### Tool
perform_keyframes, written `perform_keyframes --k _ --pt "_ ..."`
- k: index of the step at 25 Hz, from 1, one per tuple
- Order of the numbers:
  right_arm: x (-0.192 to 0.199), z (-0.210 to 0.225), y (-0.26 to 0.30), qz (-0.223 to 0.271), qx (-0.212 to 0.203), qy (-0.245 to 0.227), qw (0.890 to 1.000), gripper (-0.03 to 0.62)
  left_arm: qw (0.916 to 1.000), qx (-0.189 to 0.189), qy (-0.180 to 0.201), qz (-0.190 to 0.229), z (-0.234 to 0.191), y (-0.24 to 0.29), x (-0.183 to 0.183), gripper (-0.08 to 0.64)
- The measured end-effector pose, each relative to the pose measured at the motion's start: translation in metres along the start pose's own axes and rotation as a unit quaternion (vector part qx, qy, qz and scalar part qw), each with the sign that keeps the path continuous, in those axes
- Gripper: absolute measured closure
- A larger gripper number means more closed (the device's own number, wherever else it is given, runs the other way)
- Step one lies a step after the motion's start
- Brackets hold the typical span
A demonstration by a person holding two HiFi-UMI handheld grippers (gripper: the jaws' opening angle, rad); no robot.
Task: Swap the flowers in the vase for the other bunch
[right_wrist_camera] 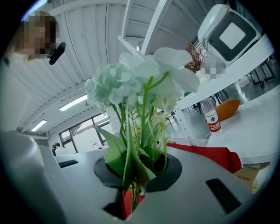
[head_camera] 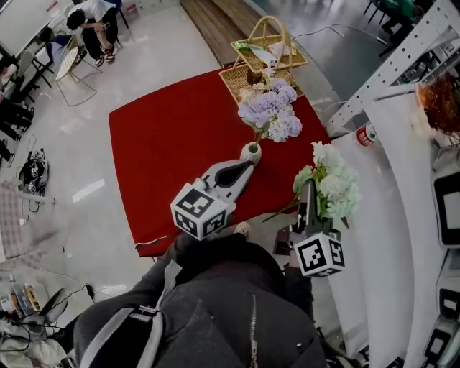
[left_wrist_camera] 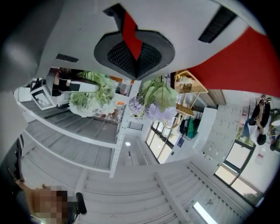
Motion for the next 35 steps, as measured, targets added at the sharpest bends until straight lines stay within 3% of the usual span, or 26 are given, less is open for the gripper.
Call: perform_keyframes --k 9,18,23,26,35 --pt "0.004 0.017 0.025 -0.013 -0.023 0.01 1.0 0.532 0.9985 -0.053 0.009 0.007 -0.015 0.005 -0.004 0.551" --pt "0.001 0.029 0.04 -0.017 -0.012 0.007 1.0 0.532 0.9976 -0.069 0.005 0.002 -0.035 0.022 -0.004 0.541" --pt "-0.003 0.032 0.046 -0.015 -0.006 0.005 1.0 0.532 0.9969 -0.074 -0.009 -0.025 -0.045 0.036 0.002 0.28" --pt "-0.004 0.034 0.049 -0.011 -0.004 0.007 1.0 0.532 0.9964 -0.072 -0.002 -0.044 -0.051 0.044 0.005 0.241" --pt "-0.011 0.048 0.053 -0.005 0.008 0.013 1.0 0.532 0.9941 -0.062 0.022 -0.085 -0.057 0.072 0.007 0.224"
Point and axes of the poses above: the fingertips, and each gripper's own axes: y forward along the fingers, z to its right, x out of its underside, the point moved 5 cm from there along -y, backward along the fingers, and after that the axes turned 2 degrees about -x, right-handed, at the moved point
